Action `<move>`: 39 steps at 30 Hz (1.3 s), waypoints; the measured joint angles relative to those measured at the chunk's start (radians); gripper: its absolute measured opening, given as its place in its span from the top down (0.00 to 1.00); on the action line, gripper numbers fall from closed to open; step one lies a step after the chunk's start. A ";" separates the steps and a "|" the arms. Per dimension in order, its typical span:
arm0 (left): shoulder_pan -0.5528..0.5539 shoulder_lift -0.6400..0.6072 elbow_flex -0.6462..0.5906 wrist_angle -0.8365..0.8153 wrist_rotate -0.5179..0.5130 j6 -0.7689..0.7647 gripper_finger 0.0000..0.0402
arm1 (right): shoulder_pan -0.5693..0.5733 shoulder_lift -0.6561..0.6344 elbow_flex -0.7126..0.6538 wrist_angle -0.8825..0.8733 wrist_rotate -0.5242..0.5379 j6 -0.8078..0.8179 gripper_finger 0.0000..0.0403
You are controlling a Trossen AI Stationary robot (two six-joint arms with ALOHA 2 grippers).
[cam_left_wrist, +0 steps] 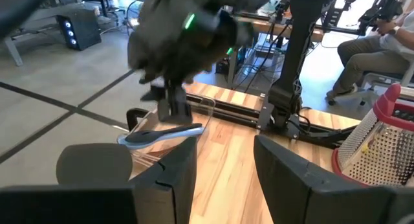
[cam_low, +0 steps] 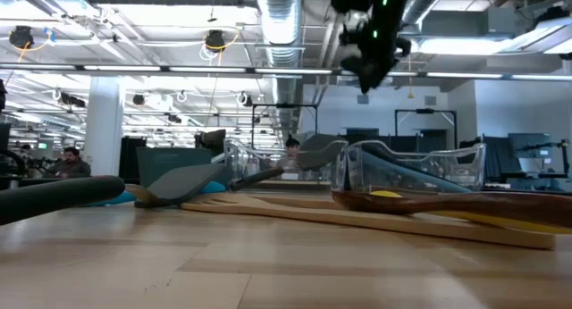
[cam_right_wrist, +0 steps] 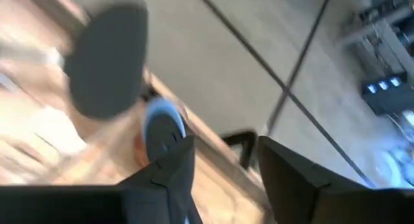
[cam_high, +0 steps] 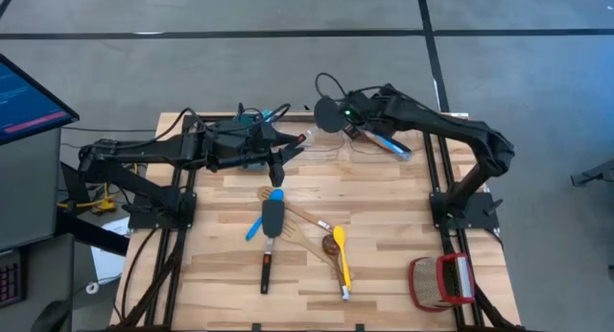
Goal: Pick & Place Kitchen Items
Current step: Put the black spatula into the left transparent bin
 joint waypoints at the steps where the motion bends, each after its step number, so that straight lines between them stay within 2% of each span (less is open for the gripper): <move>1: 0.000 0.000 0.000 0.000 0.000 0.000 0.65 | 0.011 -0.024 0.001 0.017 -0.010 -0.010 0.63; 7: 0.000 0.000 0.000 -0.008 0.000 0.000 0.65 | 0.060 -0.204 0.001 0.073 -0.251 -0.021 0.81; 12: 0.000 0.000 0.000 -0.009 0.000 0.000 0.65 | 0.130 -0.343 0.001 0.079 -0.366 -0.019 0.93; 16: 0.000 0.000 0.000 -0.010 0.000 0.000 0.65 | 0.217 -0.424 0.001 0.101 -0.371 -0.019 0.99; 23: 0.000 0.000 0.000 -0.011 0.000 0.000 0.65 | 0.387 -0.507 0.001 0.124 -0.371 -0.021 0.97; 29: 0.000 0.000 0.000 -0.032 0.045 -0.001 0.65 | 0.527 -0.516 0.001 0.122 -0.367 -0.021 0.99; 34: -0.001 -0.007 -0.001 -0.116 0.053 -0.026 0.66 | 0.608 -0.512 0.000 0.122 -0.365 -0.021 1.00; 39: -0.012 -0.035 -0.001 -0.206 0.053 -0.110 0.73 | 0.664 -0.509 0.000 0.126 -0.344 -0.018 0.99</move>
